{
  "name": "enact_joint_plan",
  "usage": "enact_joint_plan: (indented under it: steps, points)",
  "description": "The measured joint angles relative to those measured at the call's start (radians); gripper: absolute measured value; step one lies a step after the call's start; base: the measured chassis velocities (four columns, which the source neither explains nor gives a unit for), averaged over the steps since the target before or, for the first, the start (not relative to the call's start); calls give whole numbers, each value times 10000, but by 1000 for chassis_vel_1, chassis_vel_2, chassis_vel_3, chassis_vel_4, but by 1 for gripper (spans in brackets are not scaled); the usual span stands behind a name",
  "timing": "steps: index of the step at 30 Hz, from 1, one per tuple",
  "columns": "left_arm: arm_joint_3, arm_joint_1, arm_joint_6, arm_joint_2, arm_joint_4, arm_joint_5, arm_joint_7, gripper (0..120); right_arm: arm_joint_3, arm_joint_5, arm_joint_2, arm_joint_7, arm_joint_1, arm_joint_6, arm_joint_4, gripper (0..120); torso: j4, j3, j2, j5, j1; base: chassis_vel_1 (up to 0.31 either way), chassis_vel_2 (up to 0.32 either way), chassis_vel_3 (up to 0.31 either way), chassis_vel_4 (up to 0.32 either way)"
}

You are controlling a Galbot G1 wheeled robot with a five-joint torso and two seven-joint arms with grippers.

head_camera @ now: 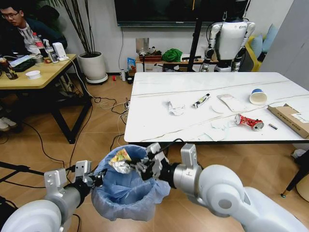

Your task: Pick up the trash bin and place the trash from the table into it.

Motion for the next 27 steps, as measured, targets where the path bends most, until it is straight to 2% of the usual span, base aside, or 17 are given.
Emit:
enact_joint_plan:
  steps: [2,3,5,6,9,11,13,14,16,18,20,23,25,27]
  points:
    - [3,18,0,71,0,0,-49,3,106,-139,-32,-69,-183,-1,18,30,0,0,0,1,0,0,0,0,0]
    - [3,18,0,71,0,0,-49,3,106,-139,-32,-69,-183,-1,18,30,0,0,0,1,0,0,0,0,0]
    - [-14,37,0,120,0,7,-75,3,226,-274,-93,-254,-385,-4,109,41,0,0,0,0,0,0,0,0,0]
    - [-14,37,0,120,0,7,-75,3,226,-274,-93,-254,-385,-4,109,41,0,0,0,0,0,0,0,0,0]
    - [-23,80,0,114,1,14,-78,3,388,-517,-122,-485,-661,-30,206,56,0,0,0,0,1,0,0,0,0]
    - [-25,100,0,106,0,16,-78,3,427,-563,-123,-508,-737,-34,235,59,0,1,0,0,0,0,0,0,0]
    - [-52,154,0,99,0,21,-74,3,548,-662,-134,-541,-864,-36,290,71,0,0,0,0,0,0,0,0,0]
    - [-52,154,0,99,0,21,-74,3,548,-662,-134,-541,-864,-36,290,71,0,0,0,0,0,0,0,0,0]
    - [-101,230,-1,99,0,25,-58,3,845,-680,-132,-568,-898,-13,343,80,0,0,-1,0,0,0,0,0,0]
    - [-121,266,0,99,0,32,-46,3,1032,-640,-125,-569,-858,26,364,84,0,0,-1,0,0,0,0,0,0]
    - [-145,338,0,101,0,50,19,3,1658,-310,-119,-552,-556,117,366,94,0,0,-1,1,1,0,0,0,0]
    - [-154,374,0,99,0,124,149,3,2164,101,-134,-460,-188,158,211,99,0,0,-1,-1,1,0,0,0,0]
    - [-156,407,-1,69,0,260,290,3,2820,543,-76,-169,442,186,-443,100,0,1,-1,0,1,0,0,0,0]
    - [-154,422,0,60,0,320,346,3,2990,615,-9,24,744,183,-781,100,-1,1,-1,1,1,0,0,0,0]
